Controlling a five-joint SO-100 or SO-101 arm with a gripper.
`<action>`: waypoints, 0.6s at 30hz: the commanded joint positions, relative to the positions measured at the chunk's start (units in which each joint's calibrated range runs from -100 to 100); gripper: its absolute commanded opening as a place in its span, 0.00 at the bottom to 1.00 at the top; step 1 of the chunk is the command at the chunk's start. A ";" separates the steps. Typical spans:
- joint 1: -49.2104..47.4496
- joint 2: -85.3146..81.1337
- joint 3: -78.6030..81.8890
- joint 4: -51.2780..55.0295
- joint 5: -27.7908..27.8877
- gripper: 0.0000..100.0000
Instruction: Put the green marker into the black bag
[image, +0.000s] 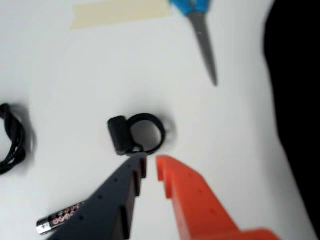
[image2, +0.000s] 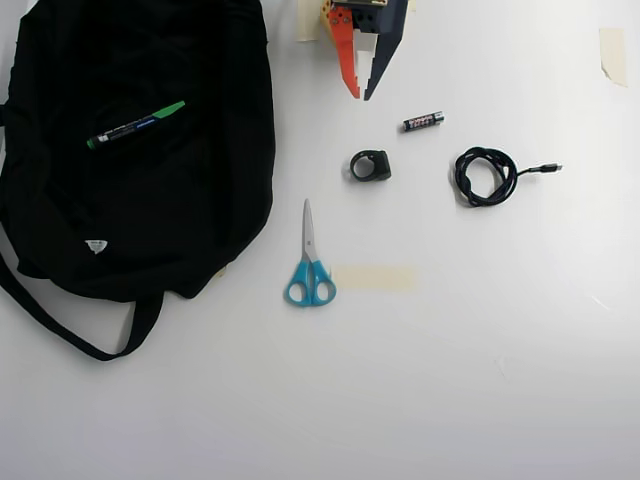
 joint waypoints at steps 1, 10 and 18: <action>-2.05 -6.40 7.70 -3.19 0.28 0.02; -4.07 -23.17 28.91 -3.45 0.07 0.02; -3.62 -27.65 40.59 -2.50 0.07 0.02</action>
